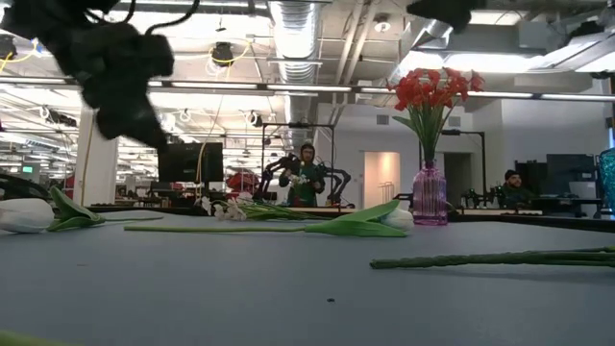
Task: Sort flowers into vase by color
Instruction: Put the red tulip into the purple vase
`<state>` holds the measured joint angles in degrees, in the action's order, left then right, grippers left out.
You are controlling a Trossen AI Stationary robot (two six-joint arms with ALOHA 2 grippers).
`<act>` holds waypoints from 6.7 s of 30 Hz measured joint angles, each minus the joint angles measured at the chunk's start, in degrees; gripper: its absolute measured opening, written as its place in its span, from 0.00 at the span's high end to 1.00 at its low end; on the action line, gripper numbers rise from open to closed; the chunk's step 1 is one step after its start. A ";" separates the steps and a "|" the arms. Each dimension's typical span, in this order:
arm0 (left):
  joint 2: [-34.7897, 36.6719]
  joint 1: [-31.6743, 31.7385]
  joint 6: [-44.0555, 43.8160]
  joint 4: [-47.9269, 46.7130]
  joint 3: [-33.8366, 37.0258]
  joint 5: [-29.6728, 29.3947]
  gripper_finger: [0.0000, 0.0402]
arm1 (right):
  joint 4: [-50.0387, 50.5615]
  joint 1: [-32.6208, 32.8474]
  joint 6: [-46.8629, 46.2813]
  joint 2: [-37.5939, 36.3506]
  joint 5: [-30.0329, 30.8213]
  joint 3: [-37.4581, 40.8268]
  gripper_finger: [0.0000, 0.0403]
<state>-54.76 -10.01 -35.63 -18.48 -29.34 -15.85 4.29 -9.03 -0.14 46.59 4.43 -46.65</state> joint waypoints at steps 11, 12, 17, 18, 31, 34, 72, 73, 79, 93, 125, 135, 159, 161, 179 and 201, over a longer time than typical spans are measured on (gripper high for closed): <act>-6.37 -14.16 3.08 10.74 0.02 22.70 0.69 | -0.30 16.13 2.62 9.01 0.51 0.00 0.35; -8.01 -15.97 4.49 13.07 0.02 22.64 0.69 | -0.22 17.00 2.21 9.69 1.48 0.00 0.35; -17.47 -23.85 4.00 18.28 0.00 22.03 0.69 | -0.72 20.04 1.69 13.34 4.62 0.00 0.35; -19.18 -25.04 2.52 19.71 0.00 22.01 0.69 | -1.27 20.30 1.66 13.83 4.71 0.00 0.35; -35.85 -32.80 0.22 15.39 -14.02 19.18 0.69 | -7.96 22.24 -1.84 16.08 4.74 0.00 0.35; -38.01 -34.00 2.72 8.75 -17.67 16.17 0.69 | -8.71 23.48 -3.29 16.44 4.93 0.00 0.35; -42.69 -35.40 3.83 -12.31 -33.45 -4.62 1.00 | -20.41 36.62 -4.55 27.14 10.75 0.00 0.35; -42.36 -34.48 4.17 -12.42 -34.26 -4.72 1.00 | -20.83 36.72 -4.54 28.51 10.75 0.00 0.35; -39.65 -28.01 0.78 -16.30 -36.77 -0.62 1.00 | -27.66 37.79 0.03 35.35 10.78 0.00 0.35; -39.45 -16.94 -4.89 -18.88 -36.61 1.67 1.00 | -30.35 39.31 16.93 40.67 13.46 -0.02 0.35; -39.41 -11.27 0.50 -16.66 -36.68 5.50 1.00 | -3.39 34.76 14.60 62.29 34.56 -21.11 0.43; -39.41 -11.27 1.59 -16.49 -36.68 5.43 1.00 | 1.39 34.72 11.23 62.22 34.60 -21.11 0.65; -39.41 -11.28 2.43 -16.46 -36.68 5.12 0.97 | 2.38 34.90 11.04 62.26 33.35 -21.11 0.93; -39.41 -11.34 2.46 -16.48 -36.68 5.13 0.94 | 2.46 35.05 10.52 62.26 32.65 -21.11 0.93; -29.32 -12.01 12.58 -12.80 -35.20 -6.22 0.71 | 3.46 36.03 4.51 59.76 20.25 -20.59 0.93; -15.63 -12.89 29.81 52.66 -3.22 -7.83 0.71 | -64.80 34.70 10.72 38.97 7.17 8.70 0.93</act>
<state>-70.39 -22.90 -5.82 34.18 -32.56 -23.68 -60.51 25.67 10.58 85.56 11.59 -37.95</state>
